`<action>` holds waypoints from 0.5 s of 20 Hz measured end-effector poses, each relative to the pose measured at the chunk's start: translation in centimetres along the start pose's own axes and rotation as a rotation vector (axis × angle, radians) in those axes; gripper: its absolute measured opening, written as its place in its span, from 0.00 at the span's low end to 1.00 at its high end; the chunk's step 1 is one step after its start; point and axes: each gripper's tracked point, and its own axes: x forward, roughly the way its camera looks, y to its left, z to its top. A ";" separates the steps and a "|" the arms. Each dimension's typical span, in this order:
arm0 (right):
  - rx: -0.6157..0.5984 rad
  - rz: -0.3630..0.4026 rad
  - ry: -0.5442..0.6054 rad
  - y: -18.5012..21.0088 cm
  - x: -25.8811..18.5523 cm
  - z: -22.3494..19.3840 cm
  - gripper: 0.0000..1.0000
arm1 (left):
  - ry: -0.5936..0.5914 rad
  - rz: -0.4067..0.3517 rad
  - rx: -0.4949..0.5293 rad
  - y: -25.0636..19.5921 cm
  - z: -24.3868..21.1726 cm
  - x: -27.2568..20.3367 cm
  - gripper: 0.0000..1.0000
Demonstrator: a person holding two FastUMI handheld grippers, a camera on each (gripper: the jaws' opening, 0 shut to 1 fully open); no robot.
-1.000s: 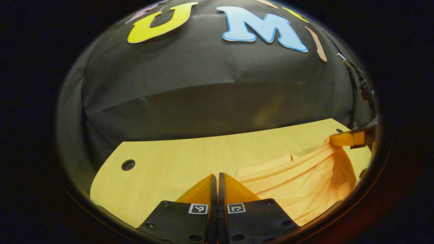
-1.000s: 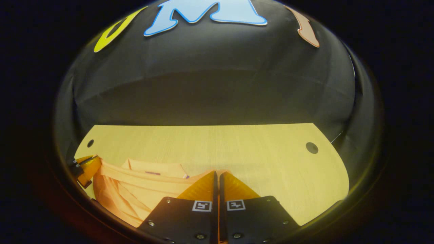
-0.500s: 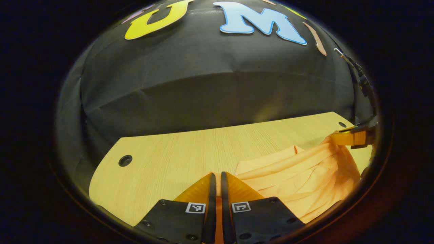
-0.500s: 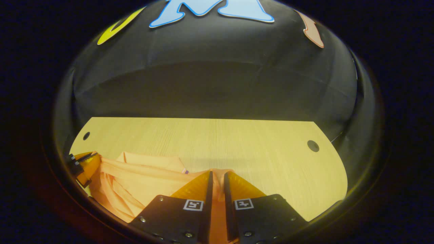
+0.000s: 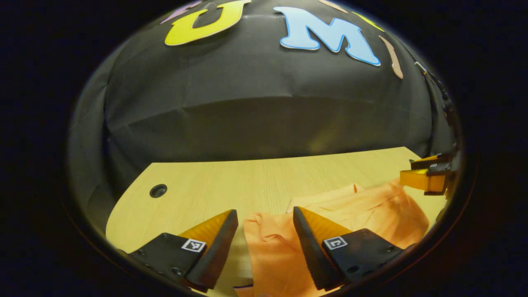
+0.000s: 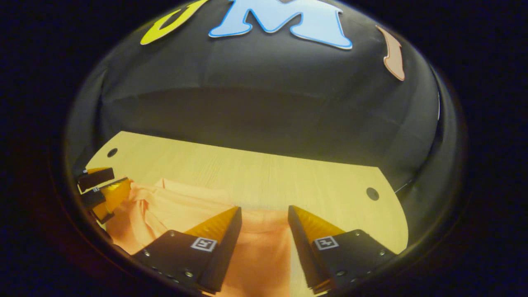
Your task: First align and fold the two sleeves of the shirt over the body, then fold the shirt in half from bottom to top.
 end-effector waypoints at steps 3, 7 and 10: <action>-0.018 0.007 -0.049 0.3 -2.3 1.2 0.89 | -0.033 0.011 0.020 0.1 1.5 -2.0 0.93; -0.019 -0.001 -0.116 -0.6 -5.8 2.9 0.93 | -0.085 0.003 0.038 -0.7 4.0 -5.3 0.95; 0.011 0.006 -0.179 -1.6 -9.4 4.2 0.92 | -0.130 -0.003 0.018 -1.5 5.7 -8.3 0.95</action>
